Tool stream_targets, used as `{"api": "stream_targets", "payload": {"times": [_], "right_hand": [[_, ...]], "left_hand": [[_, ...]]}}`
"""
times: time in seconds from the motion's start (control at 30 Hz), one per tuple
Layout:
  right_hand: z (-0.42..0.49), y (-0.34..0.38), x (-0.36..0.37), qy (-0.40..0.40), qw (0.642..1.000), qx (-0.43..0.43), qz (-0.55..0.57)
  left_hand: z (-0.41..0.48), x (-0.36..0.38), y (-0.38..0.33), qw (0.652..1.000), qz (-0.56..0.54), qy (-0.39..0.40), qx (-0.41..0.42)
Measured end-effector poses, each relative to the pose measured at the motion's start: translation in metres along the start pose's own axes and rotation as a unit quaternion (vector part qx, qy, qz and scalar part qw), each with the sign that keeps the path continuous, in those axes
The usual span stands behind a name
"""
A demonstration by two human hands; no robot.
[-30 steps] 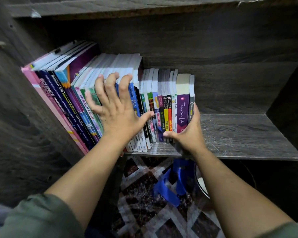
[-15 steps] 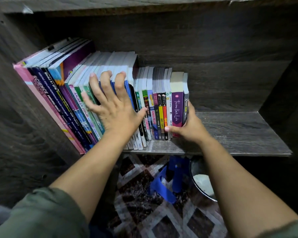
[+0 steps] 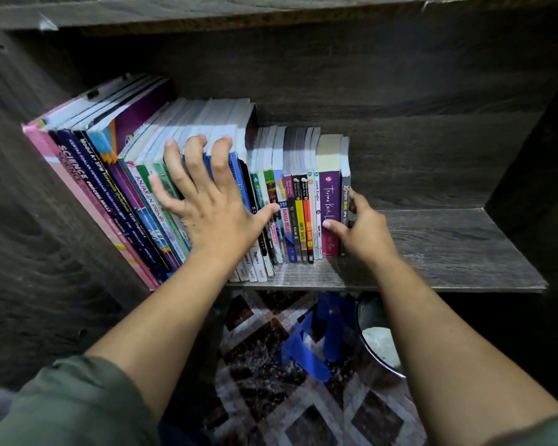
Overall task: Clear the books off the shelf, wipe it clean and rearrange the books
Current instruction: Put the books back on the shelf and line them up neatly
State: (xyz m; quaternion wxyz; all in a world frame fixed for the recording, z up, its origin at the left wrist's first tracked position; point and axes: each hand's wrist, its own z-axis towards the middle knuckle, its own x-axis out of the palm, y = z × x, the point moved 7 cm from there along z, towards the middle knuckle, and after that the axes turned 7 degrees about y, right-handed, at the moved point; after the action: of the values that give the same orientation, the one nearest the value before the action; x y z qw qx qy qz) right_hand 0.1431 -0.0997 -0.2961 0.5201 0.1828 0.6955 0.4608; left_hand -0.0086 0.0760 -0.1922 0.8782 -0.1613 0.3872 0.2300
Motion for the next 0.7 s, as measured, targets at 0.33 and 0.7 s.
{"api": "stream_targets", "payload": {"times": [0.33, 0.7], "right_hand": [[0.002, -0.003, -0.008, 0.021, 1.0, 0.0, 0.008], [0.015, 0.003, -0.005, 0.041, 0.998, -0.032, 0.026]], "left_hand": [[0.001, 0.002, 0.006, 0.999, -0.016, -0.024, 0.028], [-0.024, 0.018, 0.04, 0.98, -0.06, -0.161, 0.103]]}}
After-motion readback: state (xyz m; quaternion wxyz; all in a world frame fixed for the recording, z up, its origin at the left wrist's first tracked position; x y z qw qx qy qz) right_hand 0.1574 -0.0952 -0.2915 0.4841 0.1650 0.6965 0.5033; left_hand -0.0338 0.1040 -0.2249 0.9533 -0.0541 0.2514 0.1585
